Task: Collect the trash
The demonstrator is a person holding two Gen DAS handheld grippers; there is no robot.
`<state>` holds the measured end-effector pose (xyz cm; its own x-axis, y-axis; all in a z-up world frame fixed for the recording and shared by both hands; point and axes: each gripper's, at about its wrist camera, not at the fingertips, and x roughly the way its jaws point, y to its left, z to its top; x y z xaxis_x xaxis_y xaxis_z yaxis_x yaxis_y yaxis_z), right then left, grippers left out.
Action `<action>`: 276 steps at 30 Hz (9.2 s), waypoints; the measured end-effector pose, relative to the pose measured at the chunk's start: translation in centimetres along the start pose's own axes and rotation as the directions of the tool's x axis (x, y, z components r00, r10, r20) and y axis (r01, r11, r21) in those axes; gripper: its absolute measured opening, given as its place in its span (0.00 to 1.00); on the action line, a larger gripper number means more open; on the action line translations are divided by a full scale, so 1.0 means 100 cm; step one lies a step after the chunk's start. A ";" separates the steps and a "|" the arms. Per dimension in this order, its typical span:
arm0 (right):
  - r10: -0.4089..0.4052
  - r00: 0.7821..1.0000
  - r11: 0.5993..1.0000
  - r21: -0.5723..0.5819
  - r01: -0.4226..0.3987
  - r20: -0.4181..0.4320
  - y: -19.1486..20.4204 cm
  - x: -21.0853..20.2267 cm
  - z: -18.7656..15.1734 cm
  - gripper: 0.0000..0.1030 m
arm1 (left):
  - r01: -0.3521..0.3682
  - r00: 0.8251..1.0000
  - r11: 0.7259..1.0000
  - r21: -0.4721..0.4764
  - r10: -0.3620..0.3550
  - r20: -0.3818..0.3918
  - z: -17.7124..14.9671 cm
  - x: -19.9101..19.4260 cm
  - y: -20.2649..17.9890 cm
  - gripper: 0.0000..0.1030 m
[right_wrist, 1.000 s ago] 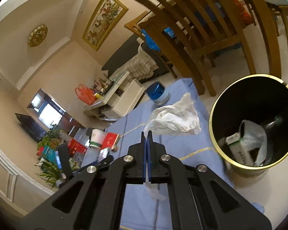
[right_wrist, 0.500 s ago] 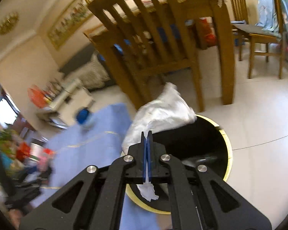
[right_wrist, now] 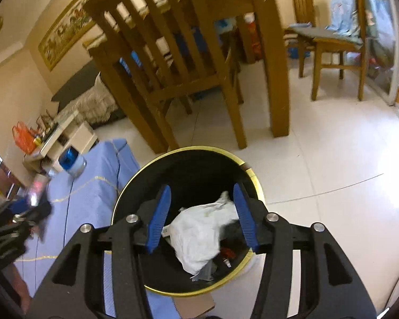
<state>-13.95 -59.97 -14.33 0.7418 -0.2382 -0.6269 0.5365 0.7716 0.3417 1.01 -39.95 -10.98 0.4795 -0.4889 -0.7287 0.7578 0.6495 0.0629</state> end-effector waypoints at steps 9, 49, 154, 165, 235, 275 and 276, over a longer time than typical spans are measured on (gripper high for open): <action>-0.014 0.996 0.994 0.108 0.005 0.085 -0.039 -0.076 -0.029 0.59 | 0.014 1.000 0.997 0.073 -0.013 -0.009 0.019 0.025 -0.048 0.53; 0.270 0.916 0.810 -0.445 -0.382 -0.296 0.357 -0.007 -0.118 0.95 | -0.441 0.891 0.808 -0.390 0.445 -0.086 -0.225 -0.158 0.286 0.94; 0.407 0.847 0.780 -0.353 -0.517 -0.343 0.341 -0.053 -0.145 0.58 | -0.122 0.974 0.847 -0.517 0.202 0.101 -0.211 -0.161 0.367 0.52; 0.320 0.921 0.884 -0.280 -0.375 -0.223 0.258 -0.052 -0.111 0.58 | -0.024 0.983 0.951 -0.308 0.079 0.167 -0.111 -0.132 0.242 0.52; 0.036 0.998 0.983 -0.181 -0.043 -0.043 0.082 -0.006 -0.016 0.59 | -0.099 0.989 0.991 -0.087 0.107 0.101 -0.039 -0.048 0.049 0.44; -0.044 0.998 0.998 -0.038 0.042 -0.034 0.023 -0.059 -0.051 0.78 | -0.015 0.999 0.999 -0.035 0.016 0.031 -0.064 -0.039 0.046 0.94; -0.016 0.998 0.998 -0.069 0.012 -0.053 0.042 -0.052 -0.053 0.78 | -0.032 0.999 0.999 -0.044 0.033 0.030 -0.077 -0.048 0.058 0.94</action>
<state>-17.68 -52.37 -13.36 0.7109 -0.2189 -0.6684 0.5166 0.8074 0.2850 -0.27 -29.38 -12.35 0.5175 -0.4842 -0.7055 0.7217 0.6899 0.0559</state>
